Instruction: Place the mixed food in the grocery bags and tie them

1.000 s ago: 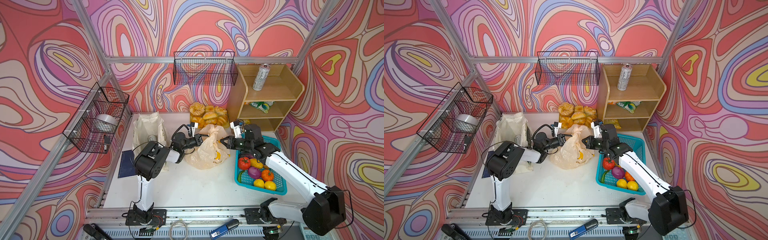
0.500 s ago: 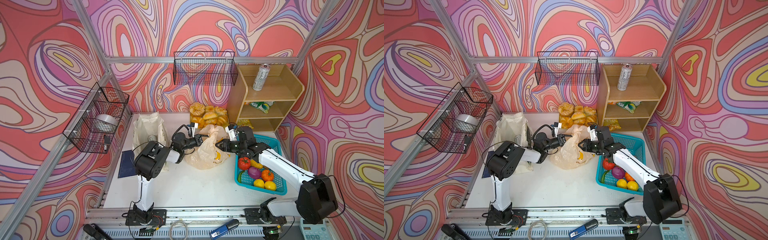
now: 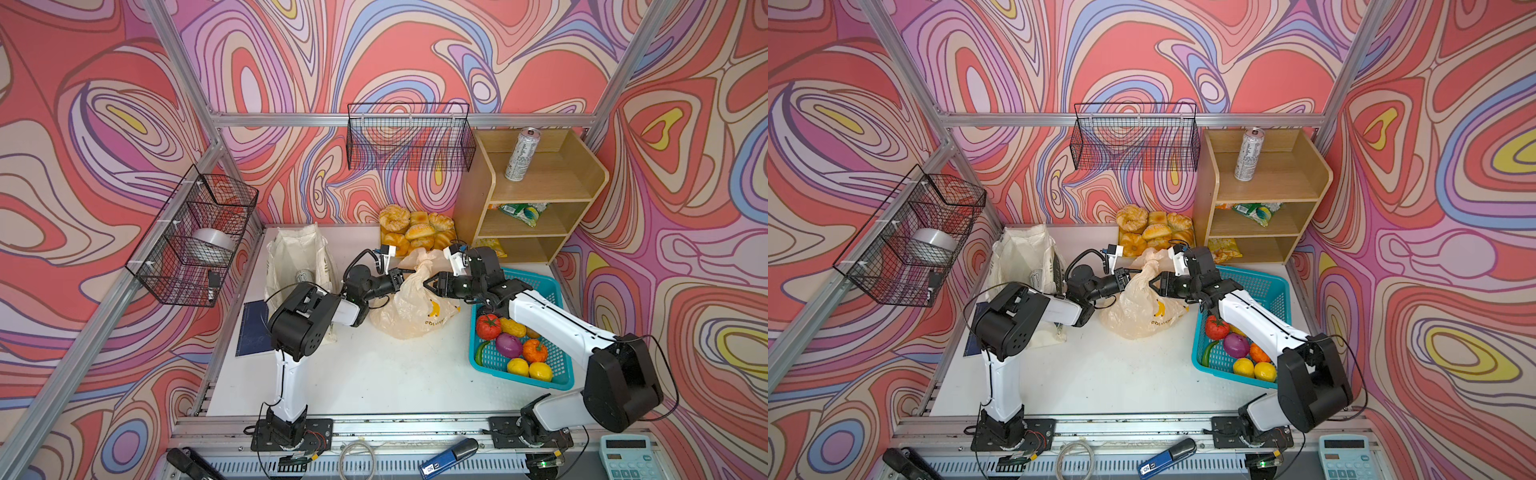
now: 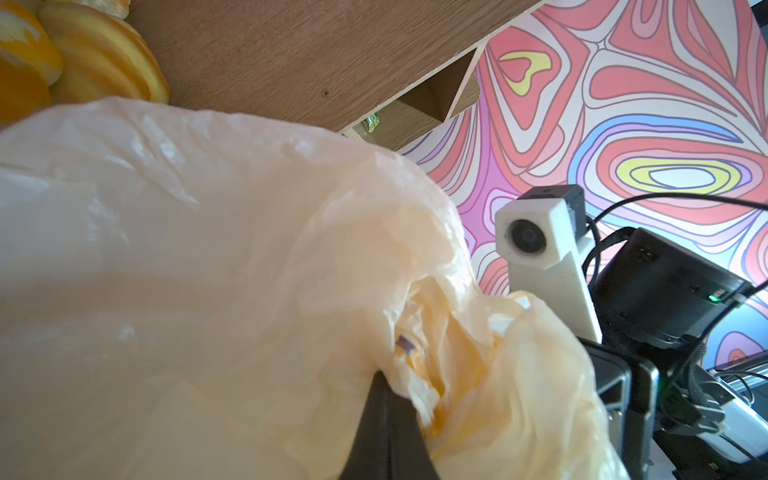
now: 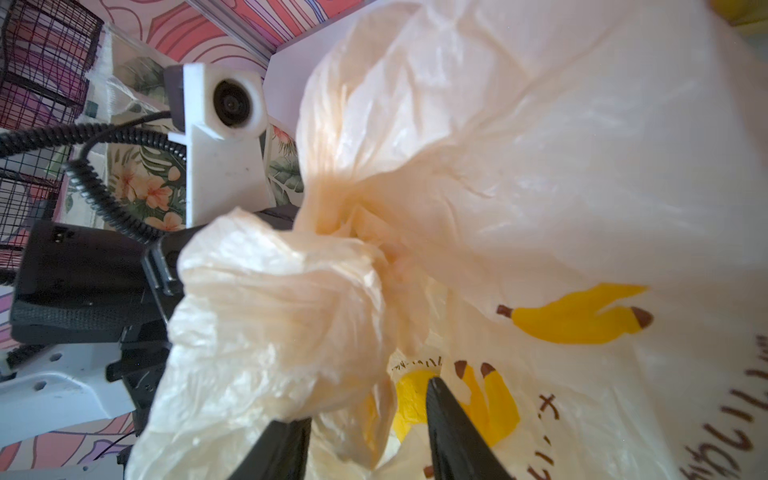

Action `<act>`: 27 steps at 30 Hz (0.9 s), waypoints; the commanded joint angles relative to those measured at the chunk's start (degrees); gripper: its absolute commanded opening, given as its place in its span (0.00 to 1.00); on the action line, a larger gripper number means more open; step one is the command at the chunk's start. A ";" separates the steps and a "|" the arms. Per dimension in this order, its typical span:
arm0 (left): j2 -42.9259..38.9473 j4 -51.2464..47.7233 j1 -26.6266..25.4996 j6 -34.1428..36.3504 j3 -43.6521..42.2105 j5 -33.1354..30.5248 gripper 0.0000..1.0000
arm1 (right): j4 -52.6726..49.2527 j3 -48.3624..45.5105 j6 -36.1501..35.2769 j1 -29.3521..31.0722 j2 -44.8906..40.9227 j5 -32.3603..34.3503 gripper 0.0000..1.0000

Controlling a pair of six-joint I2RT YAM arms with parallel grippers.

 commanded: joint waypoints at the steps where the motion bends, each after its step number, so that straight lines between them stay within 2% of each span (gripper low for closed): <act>1: 0.91 3.55 -0.16 -0.25 0.29 0.87 0.00 | 0.90 0.96 -0.55 0.44 0.47 0.55 0.47; 5: 0.76 3.59 -0.16 -0.15 0.45 1.25 0.00 | 1.41 1.37 -0.35 0.39 1.73 1.65 0.42; 9: 0.48 3.59 -0.17 -0.08 0.28 1.11 0.00 | 1.44 1.92 -0.32 0.41 2.16 2.55 0.09; 11: 0.41 3.54 -0.16 -0.07 0.19 0.96 0.00 | 1.14 1.84 -0.43 0.43 1.89 2.62 0.00; 18: -0.05 3.67 0.01 0.10 -0.38 -0.19 0.00 | -2.04 1.22 -1.43 -0.95 -2.08 9.11 0.00; 27: -1.60 3.68 0.76 0.63 -1.85 -1.06 0.00 | -3.70 -1.53 -0.78 -4.47 -6.36 12.48 0.00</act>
